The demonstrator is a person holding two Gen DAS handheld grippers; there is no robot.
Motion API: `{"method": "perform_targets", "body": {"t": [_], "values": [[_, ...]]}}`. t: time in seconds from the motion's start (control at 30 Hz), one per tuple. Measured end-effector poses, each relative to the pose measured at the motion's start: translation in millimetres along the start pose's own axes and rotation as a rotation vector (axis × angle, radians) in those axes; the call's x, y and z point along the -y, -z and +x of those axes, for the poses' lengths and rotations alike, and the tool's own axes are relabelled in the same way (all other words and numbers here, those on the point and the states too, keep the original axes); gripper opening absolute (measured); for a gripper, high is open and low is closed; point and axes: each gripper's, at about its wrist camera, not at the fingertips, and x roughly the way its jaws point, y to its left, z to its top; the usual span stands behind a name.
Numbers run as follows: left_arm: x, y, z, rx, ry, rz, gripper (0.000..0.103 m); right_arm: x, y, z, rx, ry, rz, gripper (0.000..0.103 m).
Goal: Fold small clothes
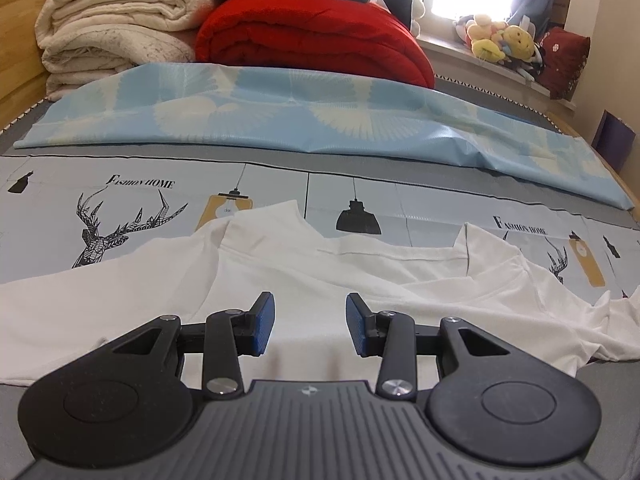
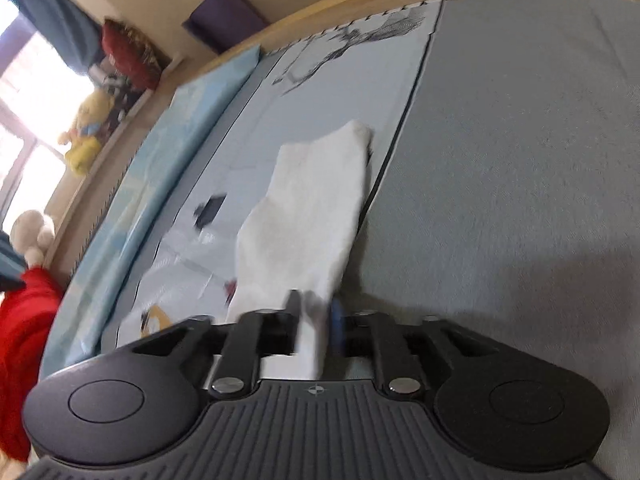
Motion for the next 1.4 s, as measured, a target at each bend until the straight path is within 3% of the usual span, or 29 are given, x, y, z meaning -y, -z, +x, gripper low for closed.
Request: {"method": "perform_targets", "body": {"t": [0.17, 0.2, 0.23, 0.27, 0.33, 0.37, 0.47, 0.53, 0.6, 0.67, 0.73, 0.83, 1.03, 1.17, 1.3, 1.4], "values": [[-1.1, 0.8, 2.1, -0.01, -0.002, 0.016, 0.044, 16.6, -25.4, 22.1, 0.0, -0.045, 0.064, 0.028], [-1.9, 0.1, 2.6, -0.013, -0.001, 0.015, 0.044, 14.1, -28.6, 25.3, 0.002, -0.049, 0.047, 0.02], [-2.8, -0.2, 2.7, -0.015, 0.0, 0.013, 0.044, 11.9, -30.3, 26.7, 0.004, -0.057, 0.025, 0.006], [-3.7, -0.9, 3.0, -0.017, 0.0, 0.011, 0.044, 8.3, -31.7, 23.9, 0.035, -0.056, -0.003, 0.003], [-5.8, -3.3, 3.1, -0.02, 0.0, 0.006, 0.044, 5.8, -32.7, 4.6, 0.205, -0.007, -0.026, 0.002], [-7.3, -5.0, 2.5, -0.022, 0.001, 0.003, 0.044, 8.5, -35.8, 1.9, 0.235, 0.018, -0.01, 0.003], [-12.1, -10.1, -3.1, -0.02, 0.015, -0.007, 0.044, 20.1, -38.1, 15.8, 0.162, 0.194, 0.033, 0.005], [-17.4, -13.1, -9.0, -0.016, 0.026, -0.019, 0.044, 18.8, -35.1, 13.2, 0.169, 0.209, 0.002, 0.006], [-24.1, -16.5, -15.6, -0.011, 0.033, -0.033, 0.044, 4.0, -36.7, 2.6, 0.194, 0.281, -0.043, 0.021], [-31.8, -19.5, -23.5, 0.0, 0.039, -0.053, 0.044, -11.4, -37.3, -16.7, 0.241, 0.273, -0.063, 0.025], [-40.6, -22.9, -35.0, 0.032, 0.046, -0.077, 0.044, -31.0, -34.2, -41.2, 0.273, 0.234, -0.099, 0.025], [-54.9, -25.0, -62.8, 0.092, 0.065, -0.081, 0.043, -67.2, -18.3, -85.1, 0.279, 0.108, -0.181, 0.025], [-92.1, -10.9, -154.9, 0.173, 0.126, -0.084, 0.04, -138.5, 34.8, -187.9, 0.154, -0.244, -0.474, 0.025], [-109.5, 30.3, -214.6, 0.205, 0.169, -0.035, 0.039, -149.6, 78.1, -264.0, 0.073, -0.451, -0.701, 0.025], [-119.7, 98.7, -242.7, 0.208, 0.143, -0.055, 0.038, -125.0, 122.7, -307.9, 0.006, -0.528, -0.843, 0.025], [-116.6, 129.0, -245.9, 0.141, 0.098, -0.067, 0.033, -88.2, 158.8, -310.5, -0.016, -0.472, -0.882, 0.025]]}}
